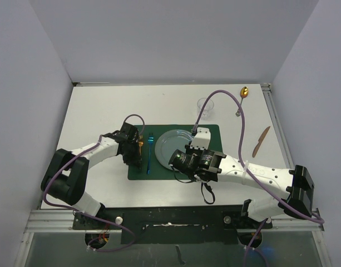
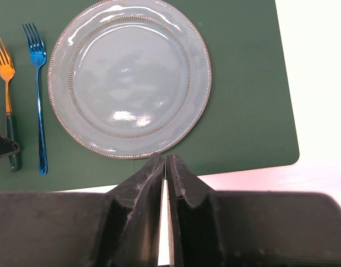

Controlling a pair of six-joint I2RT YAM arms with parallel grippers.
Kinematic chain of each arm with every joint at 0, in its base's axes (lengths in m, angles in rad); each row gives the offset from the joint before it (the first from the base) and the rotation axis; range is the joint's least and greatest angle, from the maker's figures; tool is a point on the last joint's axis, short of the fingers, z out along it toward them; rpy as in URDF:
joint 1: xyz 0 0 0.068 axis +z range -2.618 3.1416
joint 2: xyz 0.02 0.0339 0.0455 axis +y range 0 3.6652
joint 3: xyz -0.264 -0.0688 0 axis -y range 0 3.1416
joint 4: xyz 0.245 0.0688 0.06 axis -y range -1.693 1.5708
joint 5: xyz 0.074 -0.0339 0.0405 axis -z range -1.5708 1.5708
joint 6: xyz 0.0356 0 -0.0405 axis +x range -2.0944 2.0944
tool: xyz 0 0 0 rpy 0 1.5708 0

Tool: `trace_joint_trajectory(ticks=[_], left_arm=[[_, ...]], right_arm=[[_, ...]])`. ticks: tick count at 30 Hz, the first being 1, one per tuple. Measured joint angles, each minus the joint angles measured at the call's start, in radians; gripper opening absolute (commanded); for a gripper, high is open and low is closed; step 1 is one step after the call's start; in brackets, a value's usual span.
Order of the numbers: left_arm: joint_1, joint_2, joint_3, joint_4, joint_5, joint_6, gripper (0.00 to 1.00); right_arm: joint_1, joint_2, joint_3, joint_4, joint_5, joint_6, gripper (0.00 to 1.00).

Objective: Set the dinner table for one person
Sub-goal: Place the fork on the napkin.

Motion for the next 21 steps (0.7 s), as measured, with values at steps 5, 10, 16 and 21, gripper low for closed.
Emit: trace_joint_trajectory(ticks=[5,10,16,21], left_arm=[[-0.001,0.000,0.000,-0.003,0.000,-0.001,0.25],[-0.003,-0.001,0.000,-0.004,-0.001,0.000,0.30],[-0.003,-0.005,0.000,-0.015,-0.007,0.000,0.30],[-0.004,-0.012,0.001,-0.031,-0.029,0.000,0.27]], right_arm=[[0.000,0.000,0.000,0.000,0.000,0.000,0.09],[0.000,0.000,0.000,0.000,0.000,0.000,0.09],[0.000,0.000,0.000,0.000,0.000,0.000,0.09],[0.000,0.000,0.000,0.000,0.000,0.000,0.09]])
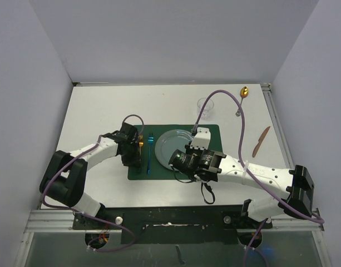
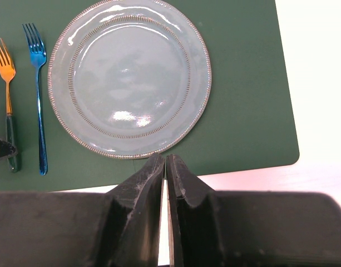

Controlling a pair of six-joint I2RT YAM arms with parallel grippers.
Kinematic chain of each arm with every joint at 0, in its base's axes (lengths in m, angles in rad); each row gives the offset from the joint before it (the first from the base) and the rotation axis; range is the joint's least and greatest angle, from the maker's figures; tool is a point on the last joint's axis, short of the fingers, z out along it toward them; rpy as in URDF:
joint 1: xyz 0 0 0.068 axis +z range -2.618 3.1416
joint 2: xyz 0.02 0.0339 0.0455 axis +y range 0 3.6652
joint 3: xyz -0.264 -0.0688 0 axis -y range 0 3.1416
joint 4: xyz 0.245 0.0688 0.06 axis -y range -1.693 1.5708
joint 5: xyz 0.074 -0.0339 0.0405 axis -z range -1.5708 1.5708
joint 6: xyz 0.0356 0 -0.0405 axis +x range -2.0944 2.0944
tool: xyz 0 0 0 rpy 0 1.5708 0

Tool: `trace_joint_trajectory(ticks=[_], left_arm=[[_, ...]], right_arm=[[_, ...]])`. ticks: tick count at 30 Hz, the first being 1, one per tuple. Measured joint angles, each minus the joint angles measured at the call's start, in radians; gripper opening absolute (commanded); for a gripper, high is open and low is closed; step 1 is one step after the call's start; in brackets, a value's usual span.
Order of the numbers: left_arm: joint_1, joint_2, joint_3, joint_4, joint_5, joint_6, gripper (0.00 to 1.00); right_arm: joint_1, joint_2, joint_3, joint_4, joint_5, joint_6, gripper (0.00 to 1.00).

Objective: Set the dinner table for one person
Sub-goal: Place the fork on the napkin.

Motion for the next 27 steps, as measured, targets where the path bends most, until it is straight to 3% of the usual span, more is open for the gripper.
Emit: trace_joint_trajectory(ticks=[5,11,17,27], left_arm=[[0.000,-0.070,0.010,-0.030,-0.043,-0.011,0.16],[0.000,-0.249,0.052,-0.021,-0.079,-0.060,0.16],[-0.004,-0.431,0.065,0.030,-0.122,-0.130,0.16],[-0.014,-0.661,0.020,0.186,-0.128,-0.216,0.16]], right_arm=[[-0.003,0.000,0.000,0.000,0.000,0.000,0.10],[-0.072,0.000,-0.023,0.001,-0.007,-0.003,0.10],[-0.238,0.000,-0.105,0.028,-0.031,-0.054,0.13],[-0.670,-0.033,-0.159,0.209,-0.145,-0.332,0.13]])
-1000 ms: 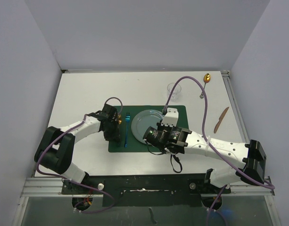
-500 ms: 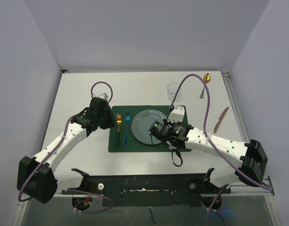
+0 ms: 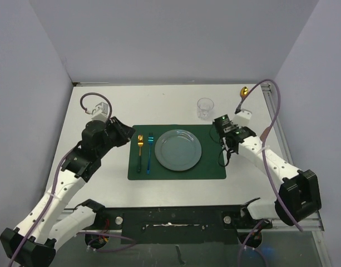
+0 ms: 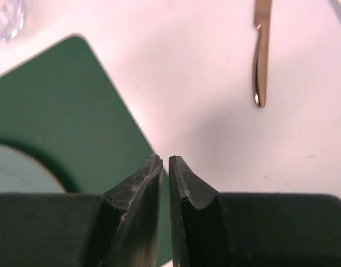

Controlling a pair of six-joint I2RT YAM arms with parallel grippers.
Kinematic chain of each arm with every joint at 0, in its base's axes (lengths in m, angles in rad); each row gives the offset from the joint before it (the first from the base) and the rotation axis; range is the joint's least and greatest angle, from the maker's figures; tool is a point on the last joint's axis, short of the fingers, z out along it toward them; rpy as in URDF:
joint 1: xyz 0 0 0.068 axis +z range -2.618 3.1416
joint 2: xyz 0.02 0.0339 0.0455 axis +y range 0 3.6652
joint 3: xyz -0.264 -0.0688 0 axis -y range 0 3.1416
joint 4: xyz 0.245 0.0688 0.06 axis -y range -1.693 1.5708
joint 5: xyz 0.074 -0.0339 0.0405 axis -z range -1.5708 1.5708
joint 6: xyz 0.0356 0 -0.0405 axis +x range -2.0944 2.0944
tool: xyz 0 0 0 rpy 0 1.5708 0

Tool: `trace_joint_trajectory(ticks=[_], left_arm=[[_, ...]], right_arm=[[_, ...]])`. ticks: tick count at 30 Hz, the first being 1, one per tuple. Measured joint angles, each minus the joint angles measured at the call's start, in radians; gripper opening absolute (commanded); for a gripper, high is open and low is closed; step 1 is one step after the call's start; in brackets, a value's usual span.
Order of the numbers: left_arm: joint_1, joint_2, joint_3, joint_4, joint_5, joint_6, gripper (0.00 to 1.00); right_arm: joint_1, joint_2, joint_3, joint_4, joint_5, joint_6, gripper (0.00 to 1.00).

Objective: Set the dinner table for one person
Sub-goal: Place the fork on the napkin.

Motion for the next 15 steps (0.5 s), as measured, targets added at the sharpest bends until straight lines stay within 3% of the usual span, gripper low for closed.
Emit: trace_joint_trajectory(ticks=[5,15], left_arm=[[-0.005,-0.054,-0.058,0.126,0.045,-0.010,0.16],[-0.024,-0.108,-0.169,0.311,0.164,0.007,0.17]], right_arm=[[-0.203,0.053,0.080,0.072,-0.059,-0.136,0.13],[-0.483,0.388,0.283,0.180,-0.287,-0.291,0.12]])
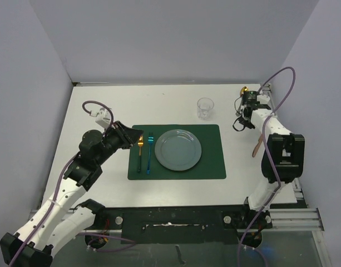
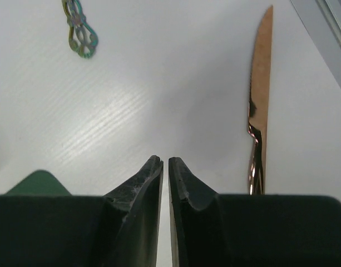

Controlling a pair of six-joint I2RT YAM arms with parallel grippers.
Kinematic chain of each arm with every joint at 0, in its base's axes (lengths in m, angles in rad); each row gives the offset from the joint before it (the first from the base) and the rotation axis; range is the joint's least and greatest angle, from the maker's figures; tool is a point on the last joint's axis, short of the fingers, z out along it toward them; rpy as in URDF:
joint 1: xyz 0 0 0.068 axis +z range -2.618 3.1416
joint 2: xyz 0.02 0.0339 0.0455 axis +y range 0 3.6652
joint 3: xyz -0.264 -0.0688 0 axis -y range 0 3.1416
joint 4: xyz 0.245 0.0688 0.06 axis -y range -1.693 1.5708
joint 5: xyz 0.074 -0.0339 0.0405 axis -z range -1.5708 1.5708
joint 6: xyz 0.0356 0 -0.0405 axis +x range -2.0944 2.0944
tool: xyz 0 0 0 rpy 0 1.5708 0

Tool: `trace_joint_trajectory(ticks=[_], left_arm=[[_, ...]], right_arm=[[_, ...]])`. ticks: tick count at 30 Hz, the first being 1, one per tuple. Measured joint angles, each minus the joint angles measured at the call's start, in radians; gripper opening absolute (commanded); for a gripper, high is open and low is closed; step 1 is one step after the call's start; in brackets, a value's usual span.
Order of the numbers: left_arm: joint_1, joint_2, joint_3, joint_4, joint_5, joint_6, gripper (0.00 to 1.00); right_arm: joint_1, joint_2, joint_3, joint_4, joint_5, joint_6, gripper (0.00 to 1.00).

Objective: Set the dinner table for one person
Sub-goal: Place the fork on the napkin, then pick up the spoon from the center of the board.

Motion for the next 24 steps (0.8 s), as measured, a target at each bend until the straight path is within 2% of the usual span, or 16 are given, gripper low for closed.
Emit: trace_joint_trajectory(ticks=[9,15,19,24], left_arm=[[-0.079,0.028,-0.003,0.051,0.010,0.042,0.17],[-0.190,0.097,-0.003,0.050,-0.060,0.072,0.17],[-0.249,0.150,0.000,0.048,-0.102,0.101,0.17],[-0.297,0.218,0.026,0.041,-0.155,0.142,0.17]], right_arm=[[-0.049,0.324,0.365,0.002,-0.082,-0.062,0.12],[-0.074,0.520,0.602,-0.012,-0.132,-0.088,0.20],[-0.106,0.607,0.696,-0.027,-0.154,-0.090,0.25],[-0.138,0.654,0.745,-0.038,-0.191,-0.092,0.26]])
